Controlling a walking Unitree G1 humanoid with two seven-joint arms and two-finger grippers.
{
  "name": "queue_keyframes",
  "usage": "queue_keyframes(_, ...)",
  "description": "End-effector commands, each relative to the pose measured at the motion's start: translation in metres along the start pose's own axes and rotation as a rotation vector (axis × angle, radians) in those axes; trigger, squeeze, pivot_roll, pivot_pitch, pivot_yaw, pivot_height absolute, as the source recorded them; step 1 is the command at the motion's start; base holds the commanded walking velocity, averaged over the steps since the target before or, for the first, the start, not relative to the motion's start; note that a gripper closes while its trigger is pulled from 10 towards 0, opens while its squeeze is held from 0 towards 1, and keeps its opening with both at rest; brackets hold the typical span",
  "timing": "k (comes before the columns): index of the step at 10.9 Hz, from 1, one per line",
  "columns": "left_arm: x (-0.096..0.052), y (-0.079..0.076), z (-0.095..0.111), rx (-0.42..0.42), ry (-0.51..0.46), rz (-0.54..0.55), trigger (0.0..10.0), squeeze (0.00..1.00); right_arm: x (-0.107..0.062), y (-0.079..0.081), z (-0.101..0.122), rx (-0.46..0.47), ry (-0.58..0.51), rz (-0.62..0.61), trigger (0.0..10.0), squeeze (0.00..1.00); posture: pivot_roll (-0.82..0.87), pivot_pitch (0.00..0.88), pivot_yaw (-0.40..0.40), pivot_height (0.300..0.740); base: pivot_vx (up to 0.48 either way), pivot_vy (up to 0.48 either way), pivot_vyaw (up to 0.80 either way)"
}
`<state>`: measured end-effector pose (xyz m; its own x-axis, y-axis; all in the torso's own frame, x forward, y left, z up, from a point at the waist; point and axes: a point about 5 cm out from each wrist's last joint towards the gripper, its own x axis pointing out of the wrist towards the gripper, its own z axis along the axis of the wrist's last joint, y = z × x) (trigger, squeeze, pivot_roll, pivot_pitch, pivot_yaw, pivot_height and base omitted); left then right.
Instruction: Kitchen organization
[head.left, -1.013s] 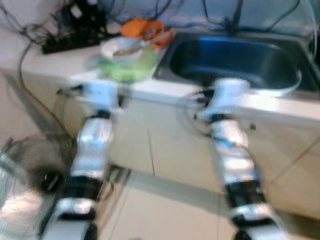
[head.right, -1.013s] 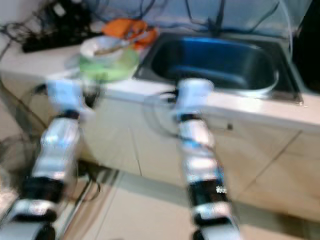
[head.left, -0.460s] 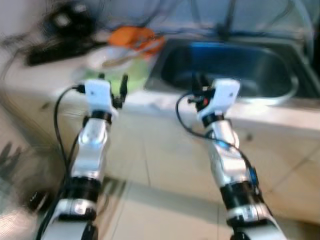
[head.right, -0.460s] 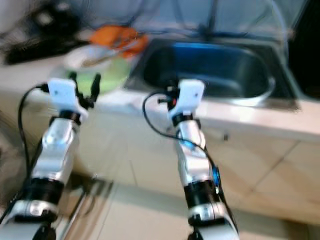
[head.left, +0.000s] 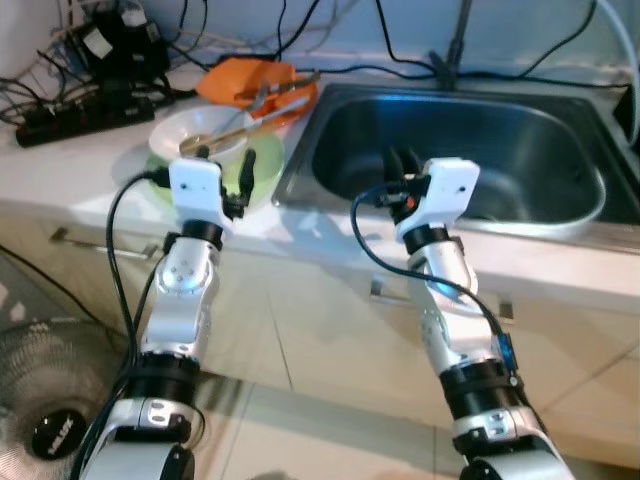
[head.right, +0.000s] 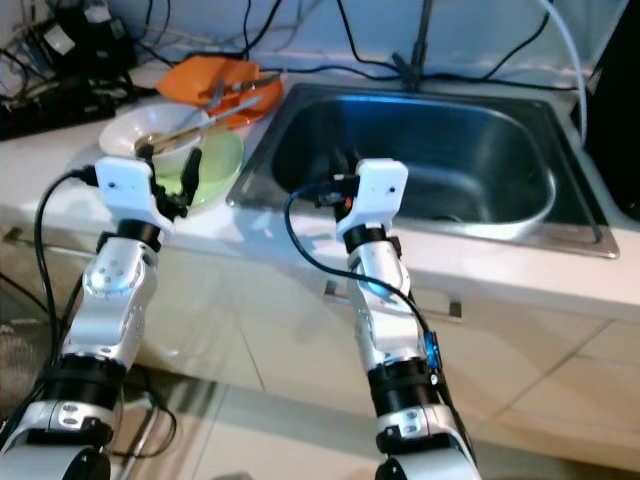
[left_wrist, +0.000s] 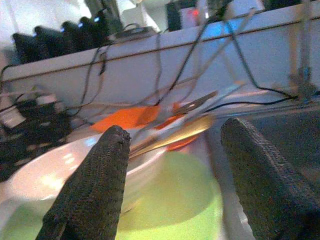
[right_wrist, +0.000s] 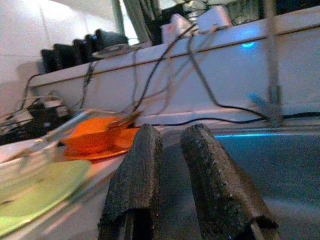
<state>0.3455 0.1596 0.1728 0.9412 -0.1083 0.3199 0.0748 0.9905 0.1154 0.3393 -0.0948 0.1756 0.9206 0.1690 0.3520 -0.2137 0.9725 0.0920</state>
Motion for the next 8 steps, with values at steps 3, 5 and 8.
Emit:
queue_keyframes(3,0.003,-0.01,0.009,0.011,-0.035,-0.044,10.0,0.0,0.006,-0.005,0.018,-0.016,-0.076,-0.027,10.0,0.0,0.02,0.034,0.065,0.74,0.347,0.0,0.0)
queue_keyframes(5,0.007,-0.014,0.014,0.016,-0.058,-0.063,10.0,0.0,0.01,-0.001,0.026,-0.037,-0.103,-0.007,10.0,0.0,0.02,0.028,0.061,0.74,0.349,0.0,0.0)
queue_keyframes(8,0.012,-0.026,0.017,0.0,-0.079,-0.09,10.0,0.0,0.011,-0.002,0.025,-0.052,-0.083,0.017,10.0,0.0,0.02,0.019,0.013,0.74,0.35,0.0,0.0)
